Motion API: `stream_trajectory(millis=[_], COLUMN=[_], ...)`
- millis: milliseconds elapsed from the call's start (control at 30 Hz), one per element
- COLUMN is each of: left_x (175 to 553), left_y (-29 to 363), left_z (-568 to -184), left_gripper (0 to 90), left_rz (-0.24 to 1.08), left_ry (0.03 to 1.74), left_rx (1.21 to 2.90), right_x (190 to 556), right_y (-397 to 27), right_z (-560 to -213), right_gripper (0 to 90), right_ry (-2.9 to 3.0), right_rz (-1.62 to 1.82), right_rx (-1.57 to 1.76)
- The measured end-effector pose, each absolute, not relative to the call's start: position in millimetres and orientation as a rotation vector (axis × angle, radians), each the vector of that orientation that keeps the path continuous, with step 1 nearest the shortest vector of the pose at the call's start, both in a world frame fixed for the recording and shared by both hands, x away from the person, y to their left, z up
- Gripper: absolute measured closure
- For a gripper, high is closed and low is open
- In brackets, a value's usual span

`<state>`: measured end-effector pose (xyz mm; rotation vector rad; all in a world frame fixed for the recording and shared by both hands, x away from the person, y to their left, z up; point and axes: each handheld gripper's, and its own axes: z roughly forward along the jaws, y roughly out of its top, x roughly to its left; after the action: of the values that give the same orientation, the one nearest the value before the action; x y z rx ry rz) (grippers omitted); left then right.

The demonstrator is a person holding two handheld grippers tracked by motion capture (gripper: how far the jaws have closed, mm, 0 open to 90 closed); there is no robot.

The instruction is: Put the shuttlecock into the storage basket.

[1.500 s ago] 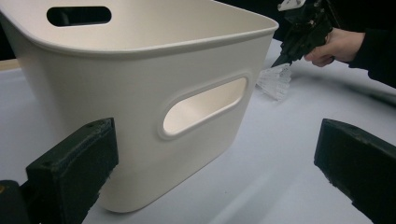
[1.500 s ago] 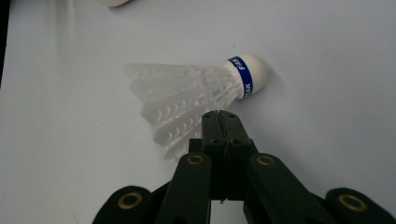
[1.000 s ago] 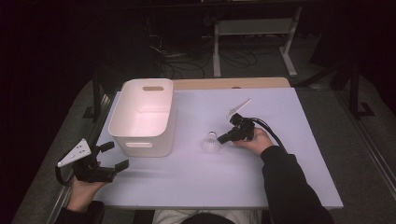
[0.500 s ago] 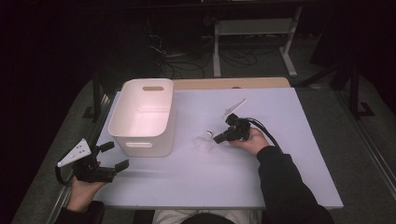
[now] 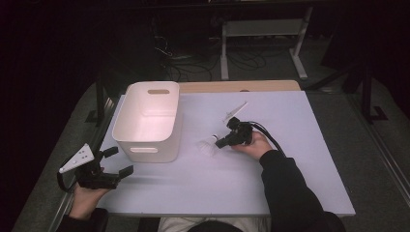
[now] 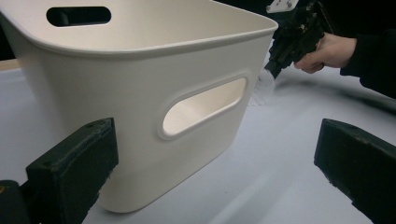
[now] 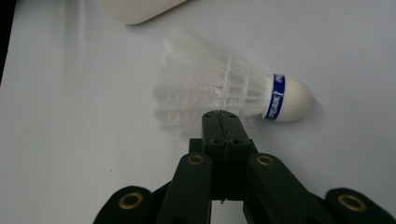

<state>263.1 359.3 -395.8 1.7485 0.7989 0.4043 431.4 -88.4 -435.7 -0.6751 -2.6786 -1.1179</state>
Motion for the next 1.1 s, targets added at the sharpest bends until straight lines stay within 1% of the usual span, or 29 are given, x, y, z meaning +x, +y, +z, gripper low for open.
stream_trajectory(millis=[467, 1100], left_x=[262.8, 262.9], left_y=[359.3, 359.3], left_z=[-395.7, -395.7], left_gripper=[0.0, 0.0], left_rz=[0.401, 0.398], left_ry=[0.797, 0.795], left_rx=[1.747, 1.746], right_x=[439.1, 456.4], right_y=[-65.6, -53.0], right_z=[-437.3, -434.2], right_gripper=[89.0, 89.0], right_ry=[-2.684, -2.713], right_rz=[-1.125, -1.141], right_rx=[-0.663, -0.721])
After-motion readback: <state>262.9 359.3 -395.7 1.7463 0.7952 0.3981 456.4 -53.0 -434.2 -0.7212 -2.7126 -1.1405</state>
